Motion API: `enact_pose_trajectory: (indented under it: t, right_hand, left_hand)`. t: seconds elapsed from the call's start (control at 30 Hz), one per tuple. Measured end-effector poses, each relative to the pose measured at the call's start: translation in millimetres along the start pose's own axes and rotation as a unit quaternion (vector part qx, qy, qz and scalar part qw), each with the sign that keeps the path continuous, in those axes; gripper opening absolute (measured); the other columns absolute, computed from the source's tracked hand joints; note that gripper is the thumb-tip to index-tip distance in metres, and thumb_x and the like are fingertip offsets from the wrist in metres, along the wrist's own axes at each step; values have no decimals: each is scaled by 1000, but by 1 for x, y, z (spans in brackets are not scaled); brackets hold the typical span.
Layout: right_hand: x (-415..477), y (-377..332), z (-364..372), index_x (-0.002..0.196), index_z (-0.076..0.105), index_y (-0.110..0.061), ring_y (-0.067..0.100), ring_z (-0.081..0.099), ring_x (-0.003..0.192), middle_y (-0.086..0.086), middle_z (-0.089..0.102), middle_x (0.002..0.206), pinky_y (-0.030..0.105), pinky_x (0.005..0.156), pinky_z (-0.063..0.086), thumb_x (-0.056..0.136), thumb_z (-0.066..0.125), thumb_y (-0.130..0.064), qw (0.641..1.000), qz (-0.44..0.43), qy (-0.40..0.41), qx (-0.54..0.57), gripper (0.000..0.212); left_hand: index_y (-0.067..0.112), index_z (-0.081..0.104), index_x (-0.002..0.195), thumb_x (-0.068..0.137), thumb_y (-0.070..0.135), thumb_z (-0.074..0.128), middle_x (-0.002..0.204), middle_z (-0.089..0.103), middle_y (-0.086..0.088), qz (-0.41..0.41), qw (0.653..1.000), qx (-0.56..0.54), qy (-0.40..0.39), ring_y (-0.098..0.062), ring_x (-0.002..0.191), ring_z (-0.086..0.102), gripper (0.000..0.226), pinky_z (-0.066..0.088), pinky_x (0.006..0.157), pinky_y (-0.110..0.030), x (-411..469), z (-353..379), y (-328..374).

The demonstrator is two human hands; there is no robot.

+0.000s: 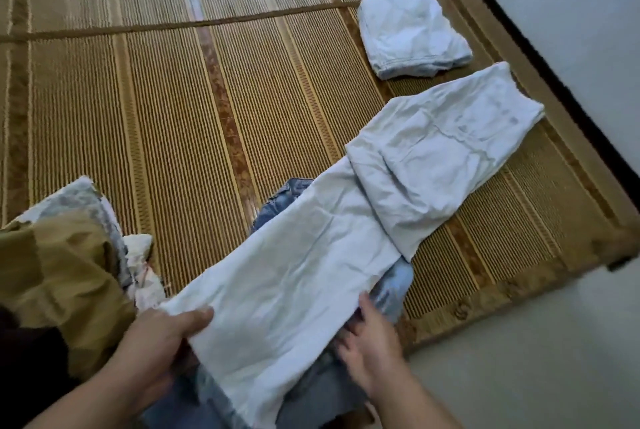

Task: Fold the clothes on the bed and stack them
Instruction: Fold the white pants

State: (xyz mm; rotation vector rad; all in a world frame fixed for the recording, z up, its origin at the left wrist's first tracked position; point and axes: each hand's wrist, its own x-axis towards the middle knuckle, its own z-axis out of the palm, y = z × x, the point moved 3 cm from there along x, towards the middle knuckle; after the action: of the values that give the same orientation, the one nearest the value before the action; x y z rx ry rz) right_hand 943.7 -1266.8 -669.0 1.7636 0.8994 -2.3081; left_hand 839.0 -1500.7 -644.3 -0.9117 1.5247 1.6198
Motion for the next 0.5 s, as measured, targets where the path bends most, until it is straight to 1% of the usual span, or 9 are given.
enact_pose_trajectory:
  t: [0.07, 0.13, 0.2, 0.3, 0.33, 0.37, 0.4, 0.43, 0.5]
  right_hand:
    - [3, 23, 8, 117, 57, -7, 29, 68, 88, 16, 70, 105, 37, 70, 55, 95, 56, -15, 1000, 0, 12, 3, 24]
    - [-1, 37, 16, 108, 60, -4, 27, 68, 74, 14, 73, 87, 34, 61, 56, 92, 56, -7, 999, -23, 47, 8, 18]
    - [-6, 47, 17, 104, 64, -4, 29, 68, 74, 14, 73, 82, 35, 65, 56, 91, 53, -11, 995, -26, 66, 72, 18]
    - [-9, 63, 15, 109, 65, -6, 36, 66, 93, 17, 73, 99, 42, 76, 54, 95, 47, -18, 987, -26, 56, 147, 26]
    - [-11, 66, 16, 111, 65, -6, 36, 66, 96, 17, 72, 103, 43, 77, 54, 97, 46, -19, 986, -26, 45, 157, 26]
    - [-11, 69, 17, 111, 64, -7, 35, 66, 96, 17, 72, 103, 42, 76, 54, 98, 45, -19, 985, -28, 35, 169, 25]
    - [-11, 71, 18, 111, 63, -7, 34, 67, 94, 17, 72, 103, 41, 74, 54, 98, 47, -18, 984, -33, 30, 173, 23]
    - [-10, 74, 19, 112, 62, -5, 33, 67, 94, 17, 72, 103, 41, 74, 55, 97, 50, -15, 984, -43, 26, 169, 21]
    - [-10, 78, 20, 115, 59, -2, 33, 69, 90, 19, 71, 103, 40, 69, 57, 91, 56, -3, 988, -61, 20, 143, 24]
  left_hand:
    - [-8, 62, 98, 81, -4, 65, 81, 71, -25, -7, 998, 59, 2, -33, 62, 68, 18, 57, 54, -39, 9, -11, 6]
    - [-8, 63, 97, 80, 0, 70, 73, 70, -25, -4, 988, 154, 4, -32, 57, 66, 21, 53, 54, -36, 24, -24, 17]
    - [-4, 63, 102, 81, 8, 70, 69, 67, -18, -10, 972, 233, -12, -27, 53, 60, 26, 47, 50, -29, 40, -28, 33]
    - [8, 65, 110, 81, 45, 59, 78, 62, -12, -114, 963, 233, -73, -25, 60, 53, 48, 40, 60, -30, 60, -22, 53]
    - [11, 65, 114, 80, 57, 53, 85, 65, -12, -152, 957, 223, -103, -27, 65, 58, 59, 41, 63, -31, 64, -16, 55]
    - [13, 63, 120, 80, 64, 50, 103, 68, -12, -173, 947, 238, -130, -31, 81, 65, 67, 44, 66, -33, 67, -8, 55]
    - [13, 60, 125, 81, 66, 50, 120, 65, -12, -178, 933, 274, -151, -34, 99, 65, 70, 46, 70, -36, 71, 0, 52]
    - [12, 60, 126, 82, 61, 54, 122, 65, -11, -177, 919, 309, -169, -33, 103, 65, 66, 48, 73, -36, 72, 9, 48]
    - [4, 65, 113, 85, 40, 63, 93, 74, -12, -162, 894, 375, -183, -28, 77, 70, 45, 52, 67, -33, 70, 23, 40]
